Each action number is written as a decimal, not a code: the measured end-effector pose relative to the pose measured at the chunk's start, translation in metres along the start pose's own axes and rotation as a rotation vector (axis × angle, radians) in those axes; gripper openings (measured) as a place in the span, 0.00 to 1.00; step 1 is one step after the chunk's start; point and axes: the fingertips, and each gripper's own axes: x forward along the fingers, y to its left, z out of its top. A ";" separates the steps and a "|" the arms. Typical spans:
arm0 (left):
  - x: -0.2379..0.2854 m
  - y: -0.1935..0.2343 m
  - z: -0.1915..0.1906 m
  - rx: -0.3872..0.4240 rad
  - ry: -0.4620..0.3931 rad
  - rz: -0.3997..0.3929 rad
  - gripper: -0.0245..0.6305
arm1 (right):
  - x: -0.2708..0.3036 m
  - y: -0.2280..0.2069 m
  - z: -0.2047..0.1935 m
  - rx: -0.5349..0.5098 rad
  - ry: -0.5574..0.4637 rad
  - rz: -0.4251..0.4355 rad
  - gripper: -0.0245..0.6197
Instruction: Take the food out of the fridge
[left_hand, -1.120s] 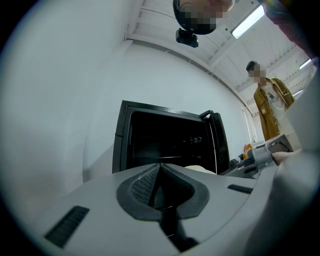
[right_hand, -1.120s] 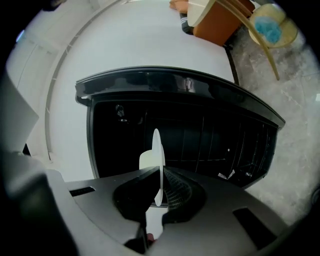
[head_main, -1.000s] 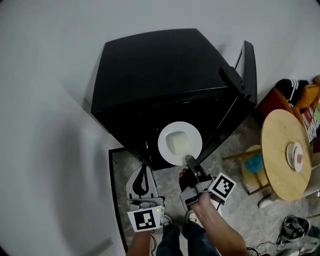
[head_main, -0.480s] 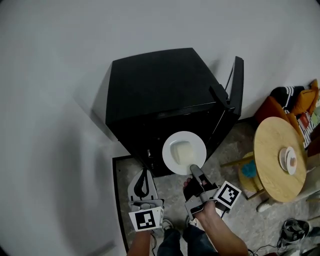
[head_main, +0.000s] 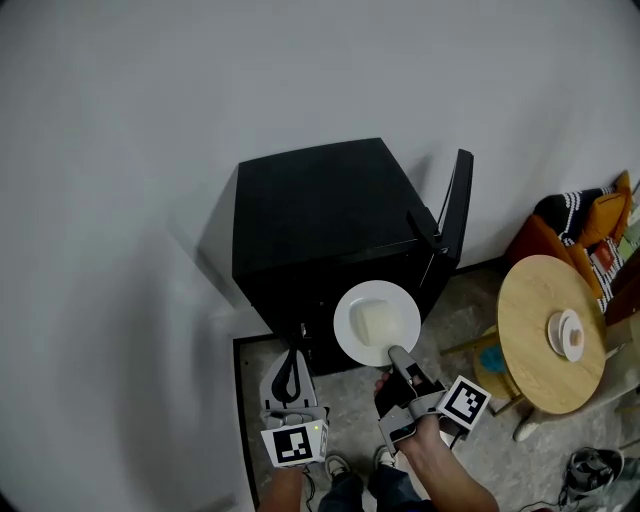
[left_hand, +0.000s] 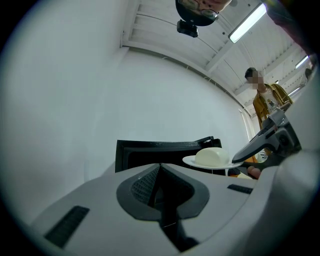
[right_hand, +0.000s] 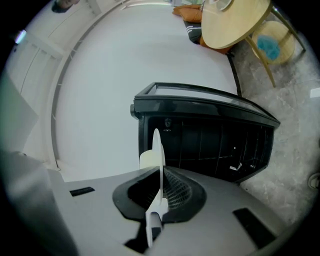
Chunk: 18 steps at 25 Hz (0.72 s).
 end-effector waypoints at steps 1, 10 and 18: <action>0.000 -0.001 0.004 0.001 -0.003 -0.001 0.06 | -0.002 0.005 0.001 0.001 0.000 0.000 0.08; -0.003 -0.011 0.043 0.006 -0.030 -0.009 0.06 | -0.017 0.052 0.004 -0.016 0.016 0.020 0.09; -0.006 -0.019 0.076 0.004 -0.053 -0.026 0.06 | -0.028 0.086 0.015 -0.048 0.010 0.050 0.09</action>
